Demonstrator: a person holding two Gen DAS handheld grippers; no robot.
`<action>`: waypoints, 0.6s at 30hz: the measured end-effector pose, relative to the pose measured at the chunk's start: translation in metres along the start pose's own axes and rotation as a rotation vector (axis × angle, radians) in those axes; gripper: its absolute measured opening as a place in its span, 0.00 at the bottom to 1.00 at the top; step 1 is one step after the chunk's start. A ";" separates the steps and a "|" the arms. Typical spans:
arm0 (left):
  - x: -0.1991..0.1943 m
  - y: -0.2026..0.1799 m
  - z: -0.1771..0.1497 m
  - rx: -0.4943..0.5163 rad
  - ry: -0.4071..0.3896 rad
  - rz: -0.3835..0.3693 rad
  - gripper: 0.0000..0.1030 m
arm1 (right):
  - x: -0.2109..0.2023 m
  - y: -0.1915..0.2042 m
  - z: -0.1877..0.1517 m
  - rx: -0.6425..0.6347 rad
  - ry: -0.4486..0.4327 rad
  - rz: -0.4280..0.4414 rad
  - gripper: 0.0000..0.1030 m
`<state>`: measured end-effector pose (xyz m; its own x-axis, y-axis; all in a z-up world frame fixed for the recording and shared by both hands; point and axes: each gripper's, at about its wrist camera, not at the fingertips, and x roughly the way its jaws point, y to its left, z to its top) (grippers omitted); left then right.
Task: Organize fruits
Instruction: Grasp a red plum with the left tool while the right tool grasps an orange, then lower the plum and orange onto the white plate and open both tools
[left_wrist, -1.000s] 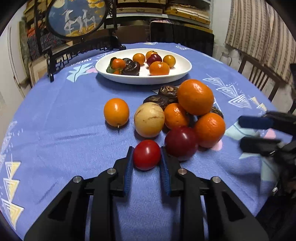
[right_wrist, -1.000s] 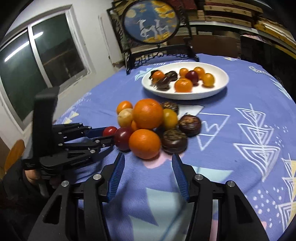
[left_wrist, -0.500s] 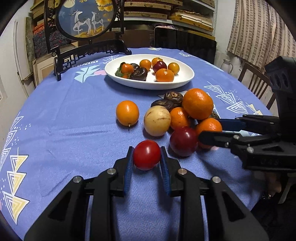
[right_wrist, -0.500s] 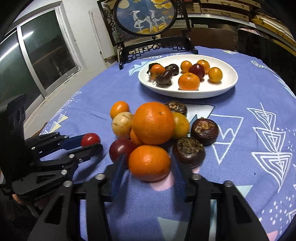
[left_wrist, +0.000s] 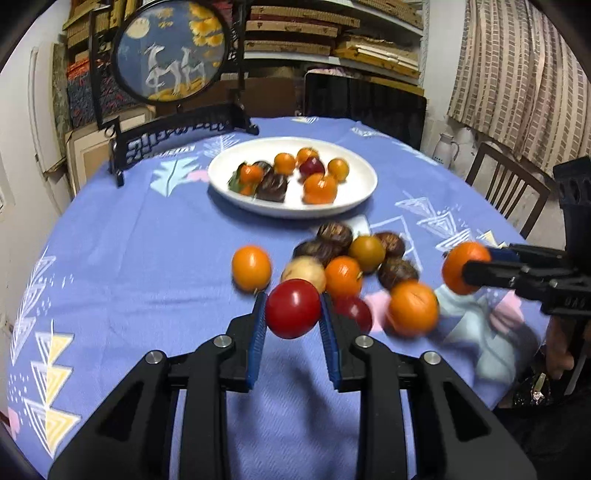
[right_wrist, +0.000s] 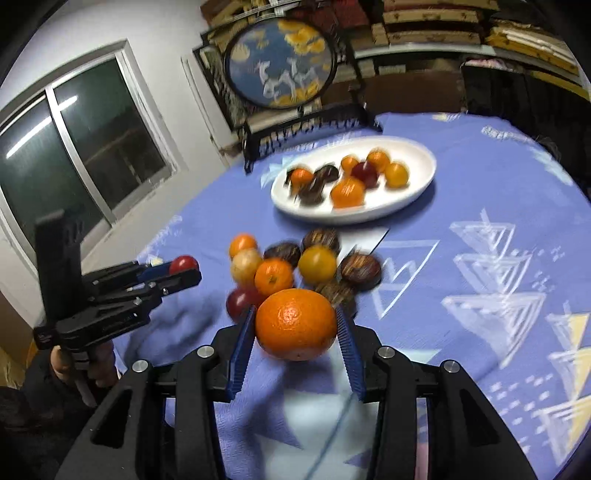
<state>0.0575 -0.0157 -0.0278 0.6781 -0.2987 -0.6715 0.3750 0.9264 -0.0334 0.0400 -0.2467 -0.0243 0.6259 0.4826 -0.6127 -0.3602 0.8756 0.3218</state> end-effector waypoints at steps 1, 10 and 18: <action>0.002 -0.002 0.006 0.005 -0.001 -0.006 0.26 | -0.003 -0.003 0.004 0.002 -0.011 -0.005 0.43; 0.042 -0.014 0.067 0.031 0.005 -0.035 0.26 | 0.009 -0.046 0.050 0.058 -0.039 -0.015 0.43; 0.098 -0.012 0.136 0.059 0.016 -0.021 0.26 | 0.026 -0.087 0.132 0.083 -0.078 -0.035 0.43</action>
<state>0.2051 -0.0875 0.0077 0.6597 -0.3139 -0.6828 0.4262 0.9046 -0.0042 0.1785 -0.3077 0.0271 0.6900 0.4493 -0.5675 -0.2812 0.8888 0.3618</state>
